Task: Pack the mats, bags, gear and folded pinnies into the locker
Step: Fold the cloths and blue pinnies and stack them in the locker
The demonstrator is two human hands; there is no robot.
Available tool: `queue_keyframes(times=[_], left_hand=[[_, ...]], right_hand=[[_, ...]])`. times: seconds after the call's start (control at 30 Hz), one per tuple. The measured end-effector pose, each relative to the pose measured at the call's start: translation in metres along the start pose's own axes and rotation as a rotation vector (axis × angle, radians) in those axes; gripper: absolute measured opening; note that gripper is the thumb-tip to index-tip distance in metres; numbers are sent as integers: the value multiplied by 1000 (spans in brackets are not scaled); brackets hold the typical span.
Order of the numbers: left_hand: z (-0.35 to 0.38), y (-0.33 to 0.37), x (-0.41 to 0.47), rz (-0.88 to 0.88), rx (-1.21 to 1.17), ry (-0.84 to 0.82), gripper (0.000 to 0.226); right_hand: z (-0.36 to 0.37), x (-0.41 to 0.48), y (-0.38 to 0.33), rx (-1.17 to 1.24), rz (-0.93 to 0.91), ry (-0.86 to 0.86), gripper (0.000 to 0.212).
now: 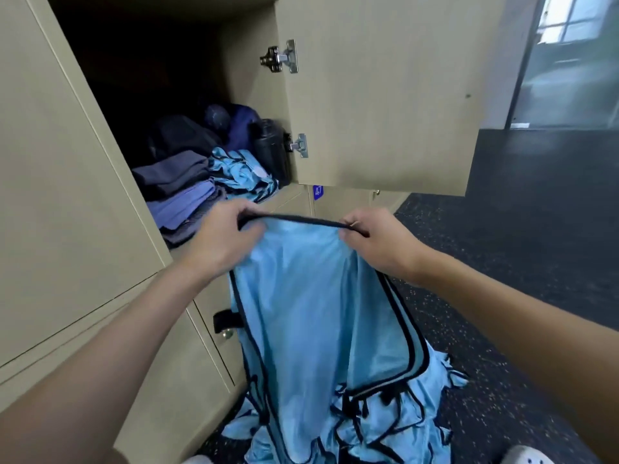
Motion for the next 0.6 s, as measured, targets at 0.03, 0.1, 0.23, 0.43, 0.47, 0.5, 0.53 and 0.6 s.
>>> queue_keyframes(times=[0.03, 0.1, 0.23, 0.43, 0.47, 0.5, 0.53, 0.6], left_hand=[[18, 2, -5, -12, -66, -101, 33], [58, 13, -15, 1, -172, -336, 66], [89, 38, -16, 110, -255, -463, 29], [48, 30, 6, 105, -258, -141, 17], [39, 26, 8, 92, -246, -75, 18], [29, 20, 12, 77, -243, 1, 18], [17, 12, 15, 50, -239, 83, 20], [-1, -2, 16, -9, -164, 221, 24]], right_hand=[[3, 1, -1, -20, -6, -19, 31], [12, 5, -3, -37, -15, -47, 24], [15, 10, -7, 30, -33, -48, 14], [17, 4, 7, 107, 4, -99, 4], [18, 3, 12, 99, 18, -116, 7], [18, 1, 16, 75, 31, -133, 11], [17, 0, 19, 33, 48, -146, 14], [13, -3, 22, -57, 70, -141, 23]])
Point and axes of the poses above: each hand's wrist, its own x-axis towards the middle knuckle, its own z-axis out of the palm, y = z × x, the point moved 10 cm from there along x, towards the middle knuckle, and after that the axes turned 6 degrees about -y, right-handed, at the moved point
